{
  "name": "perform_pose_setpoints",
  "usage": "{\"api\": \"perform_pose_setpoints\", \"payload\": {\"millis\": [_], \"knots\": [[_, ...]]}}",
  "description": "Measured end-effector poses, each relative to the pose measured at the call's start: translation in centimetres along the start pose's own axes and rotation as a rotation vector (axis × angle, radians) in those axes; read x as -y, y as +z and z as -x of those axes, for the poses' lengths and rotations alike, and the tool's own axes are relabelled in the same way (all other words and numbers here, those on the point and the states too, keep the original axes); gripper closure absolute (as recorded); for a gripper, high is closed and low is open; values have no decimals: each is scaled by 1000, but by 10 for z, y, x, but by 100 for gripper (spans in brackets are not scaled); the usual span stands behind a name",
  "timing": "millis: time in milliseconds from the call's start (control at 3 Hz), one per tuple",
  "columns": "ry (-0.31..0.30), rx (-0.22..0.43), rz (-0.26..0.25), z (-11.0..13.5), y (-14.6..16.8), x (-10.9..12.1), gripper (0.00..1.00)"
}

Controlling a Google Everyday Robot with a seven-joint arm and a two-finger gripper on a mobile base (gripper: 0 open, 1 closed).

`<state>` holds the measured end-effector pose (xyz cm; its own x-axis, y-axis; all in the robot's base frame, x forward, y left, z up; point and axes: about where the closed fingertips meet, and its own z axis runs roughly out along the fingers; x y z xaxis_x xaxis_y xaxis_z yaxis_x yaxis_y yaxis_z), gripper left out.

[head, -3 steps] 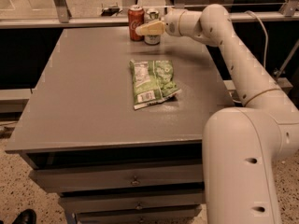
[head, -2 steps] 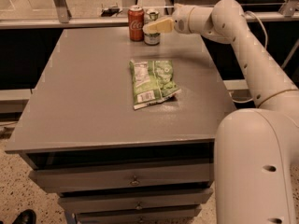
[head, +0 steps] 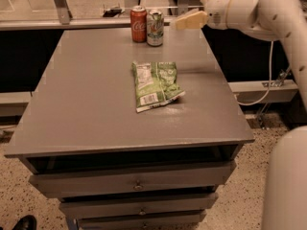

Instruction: Move 7up can near coke can

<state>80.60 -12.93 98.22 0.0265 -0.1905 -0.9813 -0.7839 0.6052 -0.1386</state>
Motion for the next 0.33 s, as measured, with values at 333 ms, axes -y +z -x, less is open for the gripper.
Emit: {"api": "perform_pose_setpoints", "payload": {"millis": [333], "knots": [[0, 7, -14, -2, -17, 4, 0]]}}
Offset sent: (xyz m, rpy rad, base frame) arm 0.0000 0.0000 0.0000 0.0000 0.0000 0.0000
